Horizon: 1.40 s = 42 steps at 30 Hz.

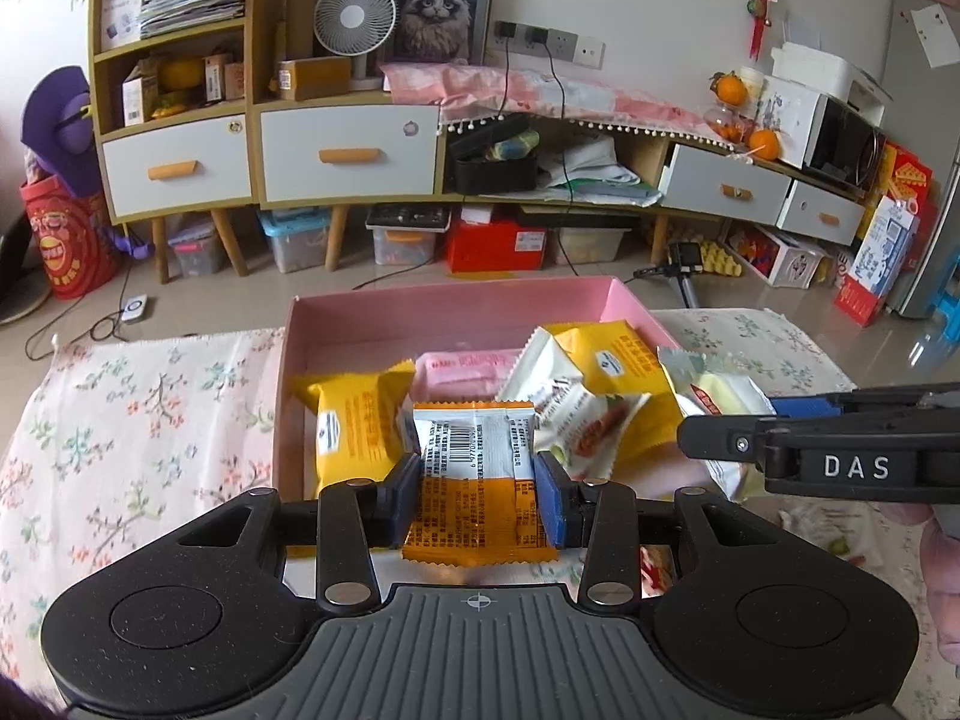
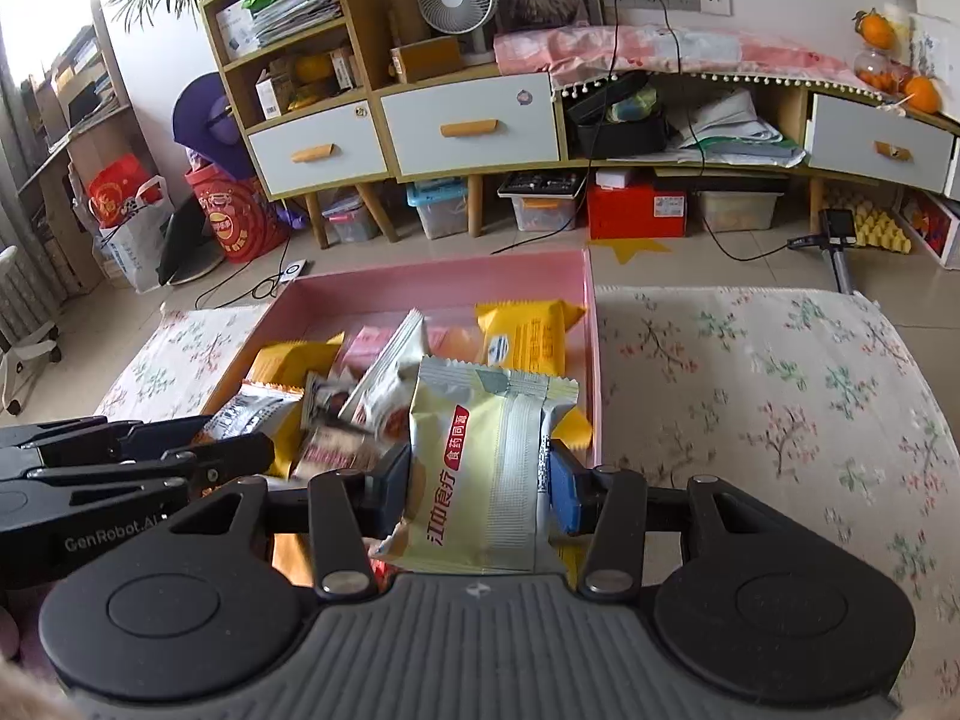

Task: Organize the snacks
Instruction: 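Carry the cake and orange bar packets into the box and open both tools, then withdraw both tools from the box over the remaining snacks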

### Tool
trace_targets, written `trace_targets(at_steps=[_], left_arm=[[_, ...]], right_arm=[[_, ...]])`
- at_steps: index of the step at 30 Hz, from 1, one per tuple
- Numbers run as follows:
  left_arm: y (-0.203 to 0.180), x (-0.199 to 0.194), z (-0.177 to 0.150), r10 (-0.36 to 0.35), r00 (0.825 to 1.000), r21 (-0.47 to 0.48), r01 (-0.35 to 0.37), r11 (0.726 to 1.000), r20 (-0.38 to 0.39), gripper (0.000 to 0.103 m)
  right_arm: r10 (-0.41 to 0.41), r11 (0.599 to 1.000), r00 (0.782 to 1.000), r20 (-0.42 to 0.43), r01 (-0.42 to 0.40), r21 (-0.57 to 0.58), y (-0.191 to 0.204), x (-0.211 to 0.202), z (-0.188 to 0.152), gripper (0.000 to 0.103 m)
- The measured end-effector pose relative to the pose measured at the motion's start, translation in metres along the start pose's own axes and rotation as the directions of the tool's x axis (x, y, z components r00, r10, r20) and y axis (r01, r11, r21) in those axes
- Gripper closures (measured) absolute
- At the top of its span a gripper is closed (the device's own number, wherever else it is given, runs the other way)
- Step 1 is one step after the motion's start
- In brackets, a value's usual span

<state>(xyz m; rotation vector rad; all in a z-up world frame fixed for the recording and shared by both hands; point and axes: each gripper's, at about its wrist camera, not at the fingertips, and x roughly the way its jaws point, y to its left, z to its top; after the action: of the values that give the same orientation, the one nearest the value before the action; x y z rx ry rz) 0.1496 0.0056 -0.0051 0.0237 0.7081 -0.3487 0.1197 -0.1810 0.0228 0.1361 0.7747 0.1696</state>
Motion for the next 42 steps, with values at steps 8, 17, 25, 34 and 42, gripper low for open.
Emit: trace_targets(at_steps=[8, 17, 25, 34, 42], left_arm=[[0.003, 0.024, 0.006, 0.016, 1.000, 0.020, -0.015, 1.000, -0.020, 0.065], [0.003, 0.042, 0.007, 0.033, 0.999, 0.043, -0.032, 0.999, -0.020, 0.065], [0.002, 0.053, 0.008, 0.049, 0.999, 0.043, -0.049, 0.998, -0.004, 0.065], [0.000, 0.049, 0.012, 0.049, 0.999, 0.071, -0.049, 0.996, 0.014, 0.056], [-0.003, 0.032, 0.013, 0.044, 0.999, 0.082, -0.046, 0.996, 0.025, 0.035]], right_arm=[[-0.035, 0.999, 0.999, -0.024, 0.034, -0.017, 0.002, 0.027, 0.008, 0.059], [-0.048, 0.999, 0.998, -0.038, 0.048, -0.015, 0.001, 0.041, 0.009, 0.059], [-0.065, 0.998, 0.997, -0.031, 0.064, -0.019, 0.002, 0.046, 0.014, 0.059], [-0.060, 0.998, 0.998, -0.024, 0.060, 0.000, -0.003, 0.043, 0.017, 0.051], [-0.052, 0.998, 0.999, -0.002, 0.052, 0.025, -0.005, 0.030, 0.020, 0.035]])
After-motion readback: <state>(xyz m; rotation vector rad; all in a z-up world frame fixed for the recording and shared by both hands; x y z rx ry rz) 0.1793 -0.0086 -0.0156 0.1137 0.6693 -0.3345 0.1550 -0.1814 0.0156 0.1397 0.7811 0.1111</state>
